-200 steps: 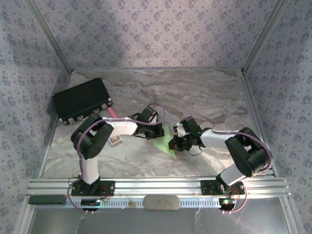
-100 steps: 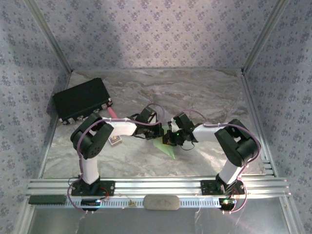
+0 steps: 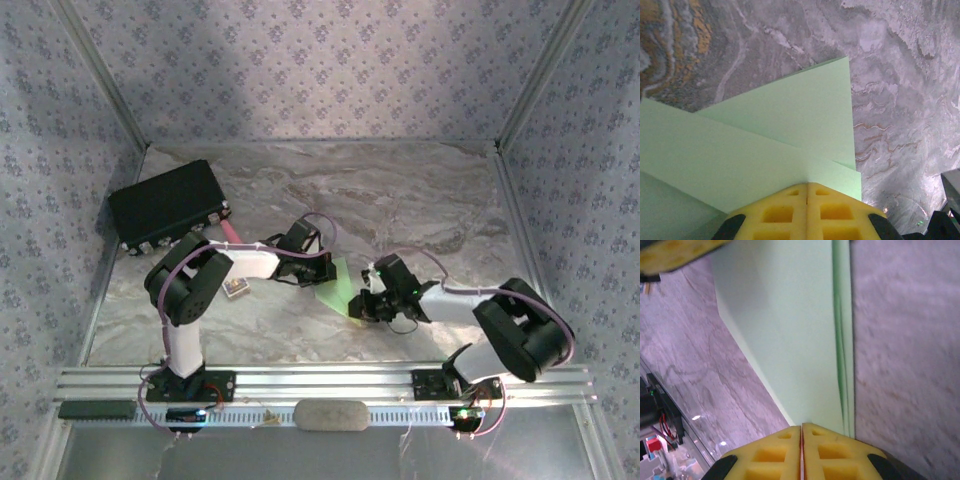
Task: Fold a paper plane with a square sheet of paper (pick it up from the middle)
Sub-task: Fourth fold the wing at the center of the table.
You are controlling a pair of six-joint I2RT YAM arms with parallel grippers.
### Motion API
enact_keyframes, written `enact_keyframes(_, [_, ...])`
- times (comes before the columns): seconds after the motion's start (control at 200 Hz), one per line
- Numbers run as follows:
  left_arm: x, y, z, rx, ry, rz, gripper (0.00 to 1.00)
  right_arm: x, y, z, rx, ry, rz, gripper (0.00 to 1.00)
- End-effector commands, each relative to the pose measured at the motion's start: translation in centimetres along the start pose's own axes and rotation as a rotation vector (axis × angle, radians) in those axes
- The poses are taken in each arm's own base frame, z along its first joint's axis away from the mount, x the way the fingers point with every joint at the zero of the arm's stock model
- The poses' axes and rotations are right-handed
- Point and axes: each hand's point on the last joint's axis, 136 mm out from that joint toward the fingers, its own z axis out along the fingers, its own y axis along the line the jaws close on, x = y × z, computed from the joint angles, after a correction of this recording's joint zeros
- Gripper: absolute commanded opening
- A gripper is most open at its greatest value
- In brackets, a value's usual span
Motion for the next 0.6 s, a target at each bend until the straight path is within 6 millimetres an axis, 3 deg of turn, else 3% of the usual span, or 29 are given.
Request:
enact_keyframes(0.0, [1.9, 5.4, 1.1, -0.17, 0.05, -0.066, 0.05, 3.6, -3.1, -0.3, 0.081, 0.065, 0.092, 0.11])
enact_keyframes(0.325, [1.9, 5.4, 0.9, -0.169, 0.05, -0.071, 0.04, 4.9, -3.8, -2.0, 0.089, 0.016, 0.123, 0.11])
enact_keyframes(0.425, [1.9, 5.2, 0.8, -0.164, 0.05, -0.074, 0.04, 3.2, -0.6, -3.3, -0.01, -0.04, 0.124, 0.12])
enact_keyframes(0.475, [1.9, 5.1, 0.8, -0.161, 0.048, -0.074, 0.04, 2.0, 0.5, -4.3, -0.013, -0.093, 0.109, 0.19])
enact_keyframes(0.595, [1.9, 4.8, 0.6, -0.154, 0.044, -0.092, 0.04, 0.5, 0.4, -5.7, 0.028, -0.167, 0.126, 0.27])
